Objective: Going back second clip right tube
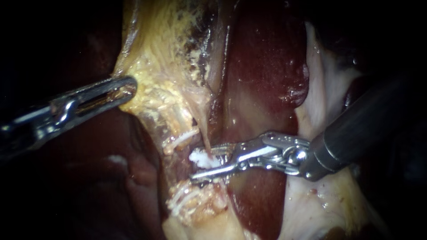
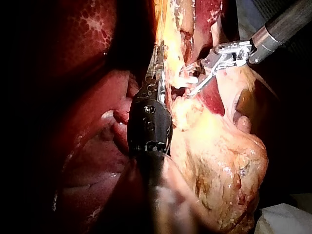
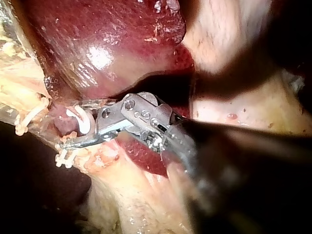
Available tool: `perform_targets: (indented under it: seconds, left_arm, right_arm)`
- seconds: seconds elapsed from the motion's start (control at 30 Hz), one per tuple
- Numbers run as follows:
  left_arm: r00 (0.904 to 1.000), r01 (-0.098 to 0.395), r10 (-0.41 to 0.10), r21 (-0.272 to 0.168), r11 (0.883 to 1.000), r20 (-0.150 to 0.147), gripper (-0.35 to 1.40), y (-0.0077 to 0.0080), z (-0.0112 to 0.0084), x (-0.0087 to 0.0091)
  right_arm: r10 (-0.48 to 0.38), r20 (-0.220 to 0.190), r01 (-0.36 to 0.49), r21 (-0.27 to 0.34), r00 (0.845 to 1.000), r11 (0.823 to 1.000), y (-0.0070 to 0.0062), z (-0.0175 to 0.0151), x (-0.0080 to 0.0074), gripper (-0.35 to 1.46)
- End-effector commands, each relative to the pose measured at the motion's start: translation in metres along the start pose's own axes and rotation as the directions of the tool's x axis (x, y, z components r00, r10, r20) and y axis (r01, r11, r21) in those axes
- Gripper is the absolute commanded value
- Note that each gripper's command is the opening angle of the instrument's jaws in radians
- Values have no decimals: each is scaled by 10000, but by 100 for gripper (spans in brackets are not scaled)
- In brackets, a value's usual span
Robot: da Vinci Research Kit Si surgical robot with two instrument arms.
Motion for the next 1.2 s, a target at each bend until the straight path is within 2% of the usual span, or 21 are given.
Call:
perform_targets:
  seconds: [0.03,0.3,0.73,0.87,0.97,1.2]
  left_arm:
    - [10000,8,-8,-35,10000,2,-35,0,-1,-1]
    - [9999,119,-119,-94,9999,6,-35,-7,-11,-3]
    - [9998,189,-187,-194,9996,78,-35,-24,-21,-2]
    - [9998,188,-187,-194,9996,77,-35,-22,-19,-2]
    - [9998,182,-180,-187,9997,76,-35,-16,-16,-2]
    - [9998,179,-178,-185,9997,74,-35,-13,-16,-2]
  right_arm:
    - [-63,3,63,-6,10000,10000,1,-1,0,60]
    - [-169,-25,169,-73,9999,9998,11,-4,0,60]
    - [-228,-142,226,-120,9996,9997,15,7,1,60]
    - [-270,-74,272,158,9996,9995,5,15,-2,60]
    - [-367,-102,369,182,9993,9992,-1,16,2,60]
    - [-982,-187,983,-9,9950,9952,12,-18,9,60]
